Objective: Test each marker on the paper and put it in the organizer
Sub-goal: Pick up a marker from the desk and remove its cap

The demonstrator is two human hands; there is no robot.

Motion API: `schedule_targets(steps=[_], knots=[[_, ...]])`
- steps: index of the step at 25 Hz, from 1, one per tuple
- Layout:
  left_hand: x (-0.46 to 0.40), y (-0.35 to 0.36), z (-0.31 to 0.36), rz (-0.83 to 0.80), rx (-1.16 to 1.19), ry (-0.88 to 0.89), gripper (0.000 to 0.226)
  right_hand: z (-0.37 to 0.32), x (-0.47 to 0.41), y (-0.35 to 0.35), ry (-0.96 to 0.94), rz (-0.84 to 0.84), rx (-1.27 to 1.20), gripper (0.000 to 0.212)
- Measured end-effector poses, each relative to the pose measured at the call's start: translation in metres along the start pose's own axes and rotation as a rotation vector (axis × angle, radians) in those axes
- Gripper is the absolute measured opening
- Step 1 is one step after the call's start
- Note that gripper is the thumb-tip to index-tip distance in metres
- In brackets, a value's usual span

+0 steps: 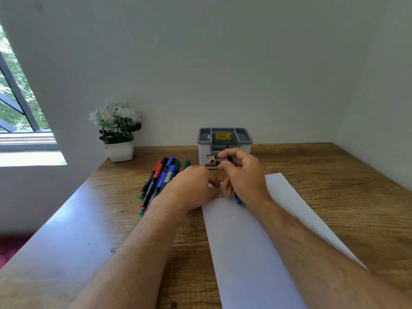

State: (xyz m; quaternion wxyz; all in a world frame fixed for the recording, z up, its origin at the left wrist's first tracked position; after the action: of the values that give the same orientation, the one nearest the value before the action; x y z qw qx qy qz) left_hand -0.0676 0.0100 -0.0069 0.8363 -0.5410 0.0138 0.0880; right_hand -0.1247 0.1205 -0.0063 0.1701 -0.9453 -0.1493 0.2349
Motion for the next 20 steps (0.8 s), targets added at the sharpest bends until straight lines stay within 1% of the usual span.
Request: schedule_targets(steps=[1,2,4,5,7,9,11,12,13,15,16,17,20], knots=[[-0.001,0.001,-0.001,-0.010,0.010,-0.007,0.024,0.003,0.000,-0.002,0.018,0.015,-0.019,0.019],[-0.003,0.001,-0.001,-0.019,0.020,-0.018,0.025,0.006,-0.001,-0.003,0.042,0.025,-0.034,0.020],[-0.004,0.000,-0.002,-0.017,0.039,-0.042,0.018,0.008,-0.005,-0.005,0.089,0.020,-0.083,0.029],[-0.003,-0.002,-0.001,-0.011,0.049,-0.050,0.015,0.006,-0.007,-0.004,0.099,0.013,-0.097,0.030],[-0.002,-0.002,0.000,-0.015,0.049,-0.040,0.024,-0.001,-0.010,-0.003,0.080,0.019,-0.064,0.022],[0.001,-0.003,0.001,-0.021,0.042,-0.027,0.031,-0.006,-0.008,0.000,0.038,0.044,-0.061,0.006],[0.002,-0.007,0.000,0.004,0.043,-0.026,0.029,-0.004,-0.003,0.002,0.037,0.061,-0.115,0.027],[0.003,-0.012,-0.002,0.037,0.054,-0.038,0.025,-0.002,-0.001,0.003,0.049,0.045,-0.145,0.033],[0.004,-0.019,-0.005,0.082,0.075,-0.060,0.021,-0.001,-0.001,0.004,0.056,0.025,-0.163,0.030],[0.002,-0.037,-0.012,0.167,0.131,-0.129,0.016,-0.002,-0.002,0.005,0.052,-0.009,-0.169,0.013],[-0.001,-0.043,-0.015,0.171,0.152,-0.169,0.016,-0.003,-0.003,0.006,0.050,-0.023,-0.172,0.010],[-0.005,-0.046,-0.017,0.141,0.151,-0.203,0.016,-0.003,-0.003,0.007,0.041,-0.040,-0.169,0.011],[-0.016,-0.043,-0.019,-0.017,0.076,-0.264,0.017,-0.002,-0.001,0.015,0.036,-0.098,-0.103,0.015]])
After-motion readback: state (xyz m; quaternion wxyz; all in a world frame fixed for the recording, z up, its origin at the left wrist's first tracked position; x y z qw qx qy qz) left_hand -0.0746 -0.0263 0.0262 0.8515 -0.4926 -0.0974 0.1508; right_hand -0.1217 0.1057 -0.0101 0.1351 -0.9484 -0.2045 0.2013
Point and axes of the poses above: each hand's wrist, its own x-axis away from the middle knuckle, its own y-axis out of the palm, z = x × y, the point moved 7 cm from there along -x, towards the middle knuckle, and after that the axes turned 13 degrees about x, right-handed, at the moved point
